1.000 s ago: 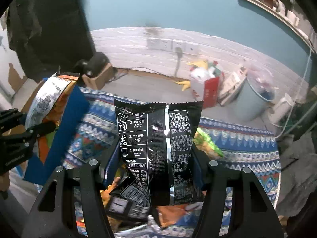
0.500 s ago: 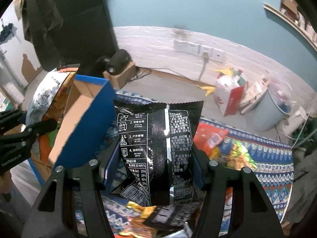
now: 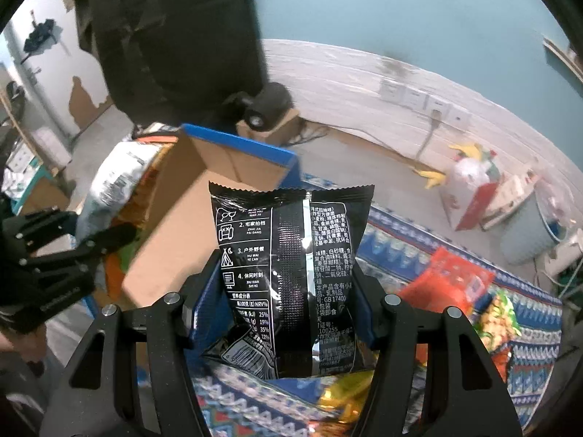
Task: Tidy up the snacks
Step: 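Carry both bags over the cardboard box and open both tools to drop them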
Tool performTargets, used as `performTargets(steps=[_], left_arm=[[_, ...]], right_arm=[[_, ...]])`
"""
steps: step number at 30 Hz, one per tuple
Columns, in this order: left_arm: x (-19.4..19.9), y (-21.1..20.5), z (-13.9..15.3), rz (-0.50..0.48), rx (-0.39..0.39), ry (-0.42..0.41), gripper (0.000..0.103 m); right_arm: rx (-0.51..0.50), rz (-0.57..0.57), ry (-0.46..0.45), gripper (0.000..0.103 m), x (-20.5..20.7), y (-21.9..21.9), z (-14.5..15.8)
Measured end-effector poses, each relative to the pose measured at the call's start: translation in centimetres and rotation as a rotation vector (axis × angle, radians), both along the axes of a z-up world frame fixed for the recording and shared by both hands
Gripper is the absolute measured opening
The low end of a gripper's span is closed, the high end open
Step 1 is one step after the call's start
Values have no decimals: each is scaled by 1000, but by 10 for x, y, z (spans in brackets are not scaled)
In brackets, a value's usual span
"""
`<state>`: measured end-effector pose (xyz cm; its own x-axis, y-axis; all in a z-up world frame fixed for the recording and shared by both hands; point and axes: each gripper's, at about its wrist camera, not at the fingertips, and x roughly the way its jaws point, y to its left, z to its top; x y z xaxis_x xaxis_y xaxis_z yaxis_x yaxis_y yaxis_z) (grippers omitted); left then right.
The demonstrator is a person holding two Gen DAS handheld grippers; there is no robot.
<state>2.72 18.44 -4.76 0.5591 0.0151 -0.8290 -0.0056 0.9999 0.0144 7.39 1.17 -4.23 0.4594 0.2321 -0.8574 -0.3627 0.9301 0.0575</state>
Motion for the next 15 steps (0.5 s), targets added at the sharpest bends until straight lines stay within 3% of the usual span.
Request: performTargets(steps=[13, 15], left_arm=[[-5, 41, -27, 87, -30, 90, 32], [-5, 46, -31, 110, -29, 115, 36]], right_arm=[[40, 77, 85, 62, 12, 68, -17], [36, 89, 95, 62, 13, 76, -22]])
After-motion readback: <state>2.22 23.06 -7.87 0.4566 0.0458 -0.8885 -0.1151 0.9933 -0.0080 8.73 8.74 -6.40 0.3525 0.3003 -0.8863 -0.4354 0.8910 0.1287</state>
